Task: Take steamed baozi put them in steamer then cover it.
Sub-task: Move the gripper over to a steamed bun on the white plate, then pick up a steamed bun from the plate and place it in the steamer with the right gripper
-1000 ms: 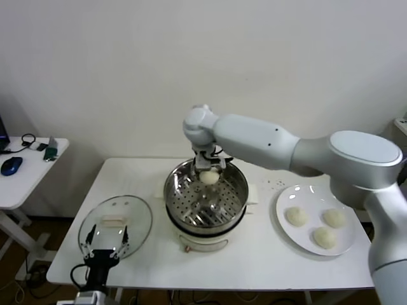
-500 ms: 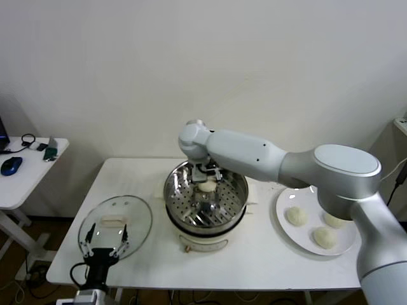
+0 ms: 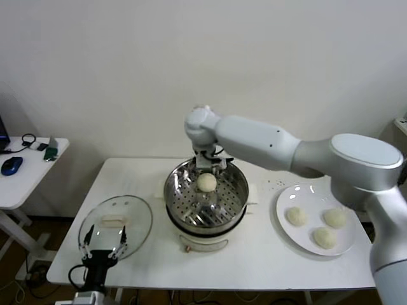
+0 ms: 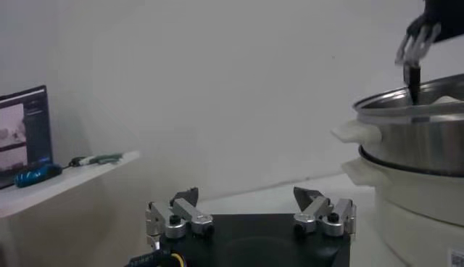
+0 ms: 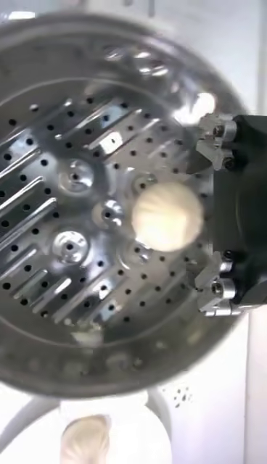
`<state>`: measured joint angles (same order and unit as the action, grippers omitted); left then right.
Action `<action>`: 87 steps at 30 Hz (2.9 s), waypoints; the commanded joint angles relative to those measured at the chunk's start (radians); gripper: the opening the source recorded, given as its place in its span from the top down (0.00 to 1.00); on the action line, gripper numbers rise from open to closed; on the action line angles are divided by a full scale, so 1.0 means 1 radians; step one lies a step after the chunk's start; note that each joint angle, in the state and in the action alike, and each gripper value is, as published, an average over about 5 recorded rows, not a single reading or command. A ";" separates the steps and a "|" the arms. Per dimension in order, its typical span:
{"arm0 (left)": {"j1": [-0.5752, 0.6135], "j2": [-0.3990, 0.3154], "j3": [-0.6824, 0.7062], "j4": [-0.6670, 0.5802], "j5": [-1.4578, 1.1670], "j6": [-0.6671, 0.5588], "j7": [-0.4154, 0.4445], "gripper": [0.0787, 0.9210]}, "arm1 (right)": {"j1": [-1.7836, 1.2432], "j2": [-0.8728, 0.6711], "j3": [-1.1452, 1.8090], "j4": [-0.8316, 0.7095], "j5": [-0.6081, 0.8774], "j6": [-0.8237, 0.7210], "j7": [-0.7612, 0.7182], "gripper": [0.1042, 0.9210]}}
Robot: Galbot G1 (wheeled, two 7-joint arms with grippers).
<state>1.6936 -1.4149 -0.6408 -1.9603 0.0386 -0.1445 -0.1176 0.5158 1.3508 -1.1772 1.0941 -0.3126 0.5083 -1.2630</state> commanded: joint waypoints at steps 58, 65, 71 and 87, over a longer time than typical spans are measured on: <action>-0.007 0.003 -0.011 0.036 -0.011 0.013 -0.020 0.12 | -0.386 -0.583 0.024 -0.138 0.518 -0.653 0.259 0.12; -0.008 0.002 -0.012 0.034 -0.013 0.014 -0.022 0.12 | -0.387 -0.574 0.033 -0.150 0.510 -0.643 0.248 0.17; -0.008 0.002 -0.015 0.033 -0.013 0.015 -0.024 0.12 | -0.390 -0.579 0.039 -0.156 0.510 -0.638 0.238 0.28; -0.010 0.001 -0.008 0.019 -0.011 0.024 -0.027 0.12 | -0.027 -0.639 -0.177 -0.058 0.870 -0.689 0.226 0.34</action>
<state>1.6843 -1.4139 -0.6513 -1.9358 0.0250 -0.1251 -0.1438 0.2659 0.7243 -1.2264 0.9989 0.3487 -0.1635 -1.0271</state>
